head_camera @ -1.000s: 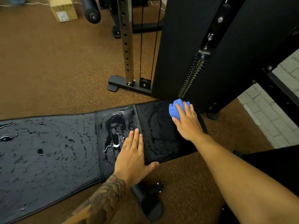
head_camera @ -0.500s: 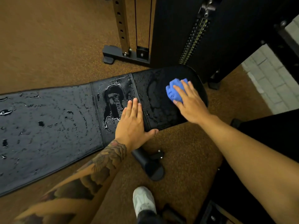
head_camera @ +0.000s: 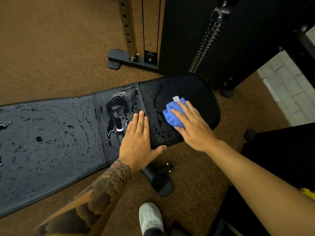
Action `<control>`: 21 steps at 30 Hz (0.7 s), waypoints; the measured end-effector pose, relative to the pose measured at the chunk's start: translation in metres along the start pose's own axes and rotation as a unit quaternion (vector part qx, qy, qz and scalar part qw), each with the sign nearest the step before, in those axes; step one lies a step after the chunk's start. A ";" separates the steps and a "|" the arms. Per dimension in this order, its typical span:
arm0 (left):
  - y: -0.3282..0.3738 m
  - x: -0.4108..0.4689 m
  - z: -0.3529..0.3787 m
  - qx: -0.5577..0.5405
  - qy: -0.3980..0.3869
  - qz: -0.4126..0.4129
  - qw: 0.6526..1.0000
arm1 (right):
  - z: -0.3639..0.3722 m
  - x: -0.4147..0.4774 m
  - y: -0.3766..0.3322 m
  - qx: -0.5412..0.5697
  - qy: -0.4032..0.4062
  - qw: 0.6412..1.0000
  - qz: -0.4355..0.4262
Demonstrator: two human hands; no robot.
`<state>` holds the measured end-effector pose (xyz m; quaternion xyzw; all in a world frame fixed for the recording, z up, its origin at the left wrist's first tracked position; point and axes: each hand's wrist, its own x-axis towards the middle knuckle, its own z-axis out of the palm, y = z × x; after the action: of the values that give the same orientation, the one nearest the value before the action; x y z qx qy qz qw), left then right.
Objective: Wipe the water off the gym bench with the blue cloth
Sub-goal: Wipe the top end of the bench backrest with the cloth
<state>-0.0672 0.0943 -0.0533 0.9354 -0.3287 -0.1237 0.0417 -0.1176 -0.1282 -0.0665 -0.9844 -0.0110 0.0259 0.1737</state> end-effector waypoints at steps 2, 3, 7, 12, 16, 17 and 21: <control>0.000 0.000 -0.002 0.000 -0.005 0.000 1.000 | -0.008 -0.002 0.020 -0.011 0.006 0.999 0.046; 0.000 0.000 -0.002 -0.002 -0.007 -0.001 1.000 | -0.010 0.004 0.029 -0.019 0.013 0.997 0.074; 0.002 0.000 -0.004 -0.005 -0.006 -0.007 1.000 | -0.015 0.063 0.046 -0.031 0.057 0.983 0.172; 0.004 0.001 -0.004 -0.006 -0.011 -0.013 1.000 | -0.005 0.128 0.008 -0.014 0.051 0.986 0.155; 0.004 0.002 -0.002 0.000 -0.011 -0.009 1.000 | 0.005 0.094 -0.022 0.009 0.017 1.000 -0.013; 0.003 0.002 -0.001 0.003 -0.011 -0.007 1.000 | 0.003 0.074 -0.022 0.011 0.003 0.999 -0.049; 0.001 0.001 -0.002 0.008 -0.008 -0.004 1.000 | -0.009 0.006 0.010 0.020 -0.024 0.999 -0.037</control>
<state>-0.0667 0.0924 -0.0517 0.9359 -0.3265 -0.1286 0.0312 -0.1109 -0.1409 -0.0615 -0.9787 -0.0513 0.0432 0.1939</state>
